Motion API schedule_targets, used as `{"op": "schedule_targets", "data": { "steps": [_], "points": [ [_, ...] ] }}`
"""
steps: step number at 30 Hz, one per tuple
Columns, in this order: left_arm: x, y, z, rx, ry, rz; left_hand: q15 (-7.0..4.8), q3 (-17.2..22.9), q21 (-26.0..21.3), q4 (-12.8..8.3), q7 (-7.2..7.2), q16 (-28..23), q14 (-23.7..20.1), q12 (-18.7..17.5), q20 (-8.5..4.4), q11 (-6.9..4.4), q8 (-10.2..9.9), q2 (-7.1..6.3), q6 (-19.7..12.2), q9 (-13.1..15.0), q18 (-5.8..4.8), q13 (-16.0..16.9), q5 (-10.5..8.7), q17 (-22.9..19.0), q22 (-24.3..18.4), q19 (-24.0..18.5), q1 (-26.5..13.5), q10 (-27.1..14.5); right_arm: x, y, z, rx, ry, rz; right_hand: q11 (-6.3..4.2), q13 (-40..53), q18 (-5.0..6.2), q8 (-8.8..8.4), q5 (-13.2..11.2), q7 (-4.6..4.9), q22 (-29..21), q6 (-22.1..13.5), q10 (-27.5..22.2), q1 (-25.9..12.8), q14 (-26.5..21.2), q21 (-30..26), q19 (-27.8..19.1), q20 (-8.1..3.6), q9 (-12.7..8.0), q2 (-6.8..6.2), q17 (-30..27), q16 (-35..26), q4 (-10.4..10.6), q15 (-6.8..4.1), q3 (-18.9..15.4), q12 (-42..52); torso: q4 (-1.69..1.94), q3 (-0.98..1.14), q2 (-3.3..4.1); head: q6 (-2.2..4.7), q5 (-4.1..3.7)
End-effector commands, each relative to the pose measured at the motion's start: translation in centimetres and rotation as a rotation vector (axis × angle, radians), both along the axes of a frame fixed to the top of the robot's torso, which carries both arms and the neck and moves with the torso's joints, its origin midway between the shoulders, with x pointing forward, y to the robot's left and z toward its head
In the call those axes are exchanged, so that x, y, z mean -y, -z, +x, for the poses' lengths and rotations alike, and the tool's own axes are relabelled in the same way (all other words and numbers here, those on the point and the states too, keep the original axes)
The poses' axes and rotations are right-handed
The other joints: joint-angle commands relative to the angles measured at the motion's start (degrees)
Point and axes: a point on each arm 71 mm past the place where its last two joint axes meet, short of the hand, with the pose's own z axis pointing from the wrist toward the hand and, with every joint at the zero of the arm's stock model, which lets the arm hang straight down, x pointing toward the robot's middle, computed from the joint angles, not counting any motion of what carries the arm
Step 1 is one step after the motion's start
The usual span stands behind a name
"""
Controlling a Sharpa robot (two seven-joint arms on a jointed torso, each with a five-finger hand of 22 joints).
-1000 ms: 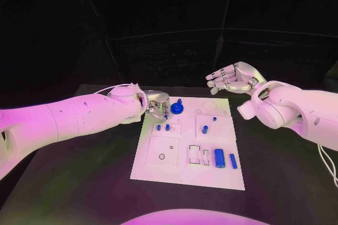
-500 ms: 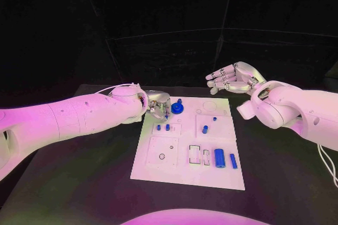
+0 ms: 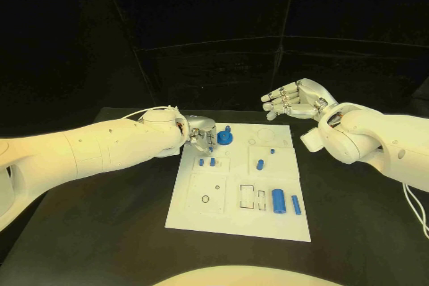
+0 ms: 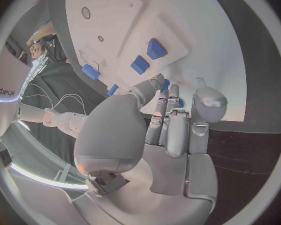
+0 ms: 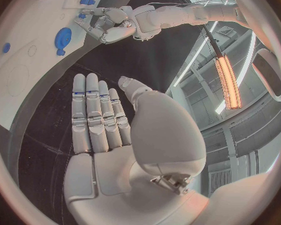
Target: Assemble the parts on the task board
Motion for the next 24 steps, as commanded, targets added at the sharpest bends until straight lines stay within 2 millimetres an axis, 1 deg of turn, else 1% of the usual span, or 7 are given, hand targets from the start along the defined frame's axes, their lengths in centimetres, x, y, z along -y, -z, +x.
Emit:
{"op": "schedule_targets", "data": {
  "steps": [1,9,13,16,20,23,24],
  "points": [
    [0.0,0.0,0.0,-0.013,-0.003,0.006,0.35,0.32,-0.13,-0.03,0.13,-0.11,2.23,-0.29,0.25,-0.07,-0.25,0.09,-0.42,0.03,-0.25,-0.07,-0.27,-0.06,-0.05,-0.06,-0.49,-0.41,-0.1,-0.2,0.0,0.003,-0.003,0.005,0.08,-0.08,0.17,-0.19,0.33,-0.11,-0.09,-0.41,-0.33,-0.44,0.28,-0.19,0.16,0.16,0.06,0.22,-0.06,-0.21,-0.29,0.12,0.02,-0.02,0.09,-0.02,-0.03,-0.01,0.01],
    [-0.1,-0.1,0.0,-0.002,-0.003,-0.002,0.38,0.34,-0.2,-0.09,0.13,-0.14,2.2,-0.47,0.29,-0.04,-0.39,-0.02,-0.49,0.03,-0.23,-0.05,-0.28,-0.17,-0.09,-0.09,-0.53,-0.5,0.0,-0.1,0.0,0.001,-0.001,0.002,0.08,-0.08,0.17,-0.19,0.33,-0.11,-0.1,-0.42,-0.34,-0.44,0.27,-0.2,0.16,0.16,0.06,0.21,-0.07,-0.22,-0.31,0.12,0.03,-0.03,0.0,0.0,-0.02,0.02,0.02],
    [-0.4,-0.2,0.0,0.013,-0.008,-0.012,0.61,0.21,-0.89,-0.36,0.33,-0.2,2.14,-1.52,0.48,0.26,-1.2,-0.6,-1.23,-0.01,-0.09,-0.07,-0.27,-0.41,-0.66,-0.3,-0.75,-1.73,0.2,-0.1,0.1,0.012,0.001,-0.022,0.2,-0.15,0.21,-0.25,0.14,-0.01,-0.08,-0.58,-0.8,-0.32,0.63,-0.13,0.46,0.09,0.04,0.07,-0.04,-0.13,-0.62,0.06,0.09,-0.21,0.04,-0.04,-0.05,0.06,0.03],
    [-0.7,-0.4,0.0,0.028,-0.02,-0.032,0.82,-0.45,-1.86,-0.63,0.35,-0.26,2.07,-2.53,0.71,0.51,-2.54,-1.2,-3.19,-0.07,0.11,-0.04,-0.23,-0.72,-1.49,-0.56,-0.92,-3.31,0.5,0.0,0.4,0.028,0.002,-0.062,0.43,-0.25,0.24,-0.29,-0.18,0.18,0.09,-0.89,-1.99,-0.23,1.63,0.24,1.29,-0.08,0.0,-0.11,0.09,0.16,-1.11,-0.05,0.12,-0.4,0.08,-0.06,-0.06,0.11,-0.12],
    [-1.3,-0.6,0.0,0.049,-0.042,-0.062,1.22,-1.93,-2.96,-0.95,0.37,-0.34,1.98,-3.97,1.06,1.07,-2.83,-1.52,-5.61,-0.07,0.26,-0.05,0.01,-1.11,-2.44,-0.74,-0.63,-6.42,1.1,0.2,0.8,0.056,-0.004,-0.159,0.27,-0.31,0.36,-0.09,-1.06,0.08,1.15,-0.7,-3.71,0.42,6.06,2.4,4.46,-1.11,0.08,-0.28,1.07,2.07,-2.42,-1.03,0.04,-0.29,0.06,-0.04,-0.07,0.15,-0.07],
    [-2.1,-0.8,0.0,0.066,-0.061,-0.087,1.51,-3.14,-3.5,-1.05,0.54,-0.32,1.94,-4.55,1.32,1.43,-2.75,-1.38,-6.8,-0.01,0.34,0.0,0.42,-1.26,-2.9,-0.77,-0.23,-8.17,1.6,0.6,1.2,0.084,-0.014,-0.281,0.0,-0.29,0.34,0.05,-1.6,-0.13,2.43,-0.22,-4.88,1.33,9.65,4.73,6.97,-2.15,0.16,-0.32,2.14,3.87,-3.79,-1.9,0.1,-0.12,0.01,0.03,-0.07,0.27,-0.12],
    [-2.5,-0.9,0.0,0.07,-0.069,-0.098,1.56,-3.43,-3.59,-1.05,0.54,-0.34,1.92,-4.6,1.36,1.48,-2.74,-1.35,-6.93,0.0,0.36,0.01,0.45,-1.35,-2.98,-0.77,-0.18,-8.44,1.8,0.7,1.3,0.099,-0.02,-0.339,-0.13,-0.26,0.33,0.11,-1.83,-0.24,2.95,0.0,-4.98,1.74,10.67,5.63,7.73,-2.51,0.18,-0.25,2.6,4.67,-4.3,-2.22,0.22,0.03,0.03,0.02,-0.08,0.28,-0.2]
  ]
}}
